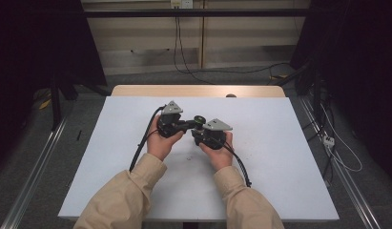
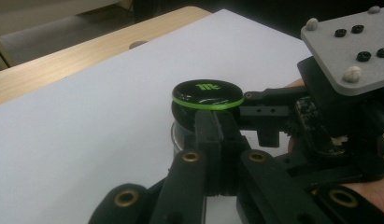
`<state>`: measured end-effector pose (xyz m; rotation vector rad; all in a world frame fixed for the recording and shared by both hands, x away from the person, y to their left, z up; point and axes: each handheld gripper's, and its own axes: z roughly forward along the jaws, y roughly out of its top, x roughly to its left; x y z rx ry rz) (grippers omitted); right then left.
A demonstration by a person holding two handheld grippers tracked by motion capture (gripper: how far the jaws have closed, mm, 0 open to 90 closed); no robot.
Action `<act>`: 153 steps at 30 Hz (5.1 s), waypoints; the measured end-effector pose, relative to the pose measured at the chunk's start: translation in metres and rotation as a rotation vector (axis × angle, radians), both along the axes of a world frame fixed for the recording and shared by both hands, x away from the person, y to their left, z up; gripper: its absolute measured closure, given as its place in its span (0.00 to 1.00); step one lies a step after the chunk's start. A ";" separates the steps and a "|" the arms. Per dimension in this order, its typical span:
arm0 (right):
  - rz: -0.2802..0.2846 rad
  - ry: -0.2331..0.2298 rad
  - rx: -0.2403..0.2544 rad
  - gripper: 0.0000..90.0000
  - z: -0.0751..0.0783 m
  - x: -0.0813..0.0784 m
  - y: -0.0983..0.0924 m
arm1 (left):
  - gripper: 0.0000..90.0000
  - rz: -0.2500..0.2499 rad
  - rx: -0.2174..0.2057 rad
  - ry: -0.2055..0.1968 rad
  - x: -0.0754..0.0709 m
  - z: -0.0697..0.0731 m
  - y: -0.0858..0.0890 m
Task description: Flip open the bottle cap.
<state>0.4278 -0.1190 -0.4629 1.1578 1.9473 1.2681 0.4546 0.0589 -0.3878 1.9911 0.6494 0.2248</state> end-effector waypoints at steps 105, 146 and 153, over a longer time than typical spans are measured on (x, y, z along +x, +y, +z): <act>0.000 0.003 0.004 0.59 0.000 0.000 0.000 | 1.00 0.004 -0.013 -0.009 0.013 0.020 -0.017; -0.003 0.005 -0.001 0.58 0.000 0.000 0.000 | 0.96 0.000 -0.026 0.002 0.018 0.024 -0.017; -0.019 0.047 0.027 0.30 0.003 -0.002 -0.006 | 0.77 -0.001 -0.036 0.006 0.012 0.026 -0.004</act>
